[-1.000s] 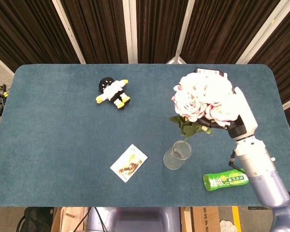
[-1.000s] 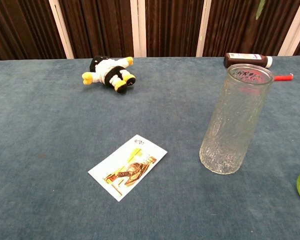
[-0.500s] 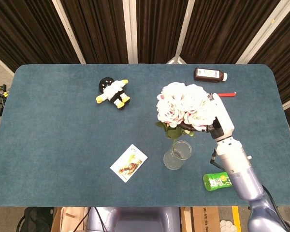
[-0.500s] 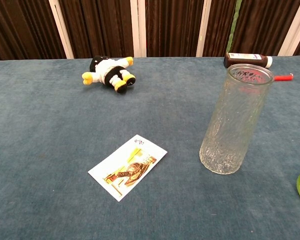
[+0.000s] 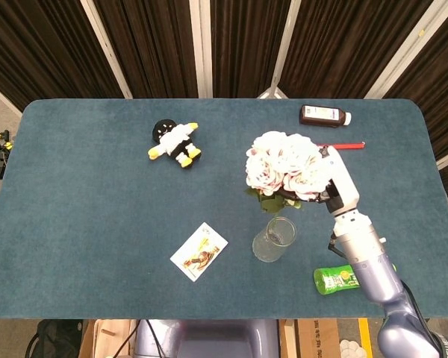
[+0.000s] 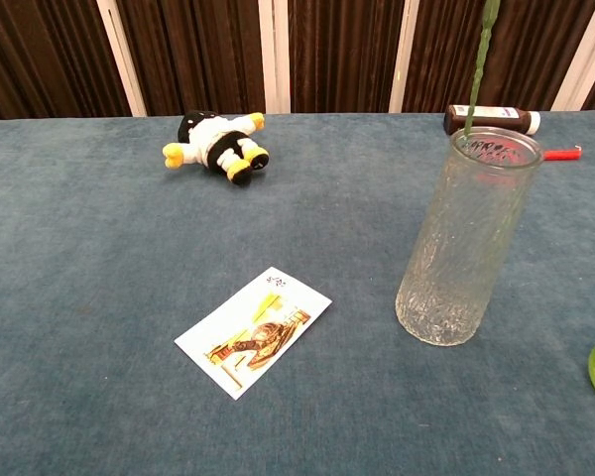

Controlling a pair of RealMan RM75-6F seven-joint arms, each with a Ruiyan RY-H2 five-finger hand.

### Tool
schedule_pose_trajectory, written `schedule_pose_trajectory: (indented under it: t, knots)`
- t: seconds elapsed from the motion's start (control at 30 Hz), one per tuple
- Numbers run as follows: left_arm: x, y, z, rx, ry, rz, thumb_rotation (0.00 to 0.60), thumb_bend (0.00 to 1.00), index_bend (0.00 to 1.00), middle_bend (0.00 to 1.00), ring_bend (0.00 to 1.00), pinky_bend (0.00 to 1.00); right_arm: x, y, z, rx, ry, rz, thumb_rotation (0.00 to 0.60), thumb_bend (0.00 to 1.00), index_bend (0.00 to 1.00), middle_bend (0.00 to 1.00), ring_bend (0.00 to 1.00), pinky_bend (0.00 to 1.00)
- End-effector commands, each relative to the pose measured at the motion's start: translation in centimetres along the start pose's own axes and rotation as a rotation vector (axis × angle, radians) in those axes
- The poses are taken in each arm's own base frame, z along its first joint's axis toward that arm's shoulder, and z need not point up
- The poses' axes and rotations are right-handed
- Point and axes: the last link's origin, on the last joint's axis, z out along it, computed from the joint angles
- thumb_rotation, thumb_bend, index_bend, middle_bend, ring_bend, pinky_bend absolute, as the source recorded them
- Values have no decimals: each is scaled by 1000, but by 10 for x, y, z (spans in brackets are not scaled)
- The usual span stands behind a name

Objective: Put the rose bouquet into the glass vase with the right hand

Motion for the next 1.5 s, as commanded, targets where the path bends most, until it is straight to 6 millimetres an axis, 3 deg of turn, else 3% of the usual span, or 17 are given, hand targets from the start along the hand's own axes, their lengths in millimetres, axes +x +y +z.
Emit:
schedule_pose_trajectory:
  t: [0.03,0.6,1.13,1.33,1.5]
  knots:
    - [0,1,0,-1,-1,2,600,196,139,0,0,0,3,5,-1,-9,1,-5,600,249,649,541,519,125]
    - [-5,4,-1,-8,-12,15,600,197,139,0,0,0,12,28,-9,-44,-18,-6,600,249,655,541,519,125]
    - [-5,5,-1,-13,-17,12,600,197,139,0,0,0,-3,70,-29,-79,-80,14,600,249,658,541,503,125]
    - [-5,6,-2,-19,-18,10,600,197,139,0,0,0,-2,85,-34,-111,-104,12,600,249,658,539,458,125]
    - [-5,6,-2,-18,-22,10,600,197,139,0,0,0,-1,93,-40,-143,-138,24,600,249,658,479,407,124]
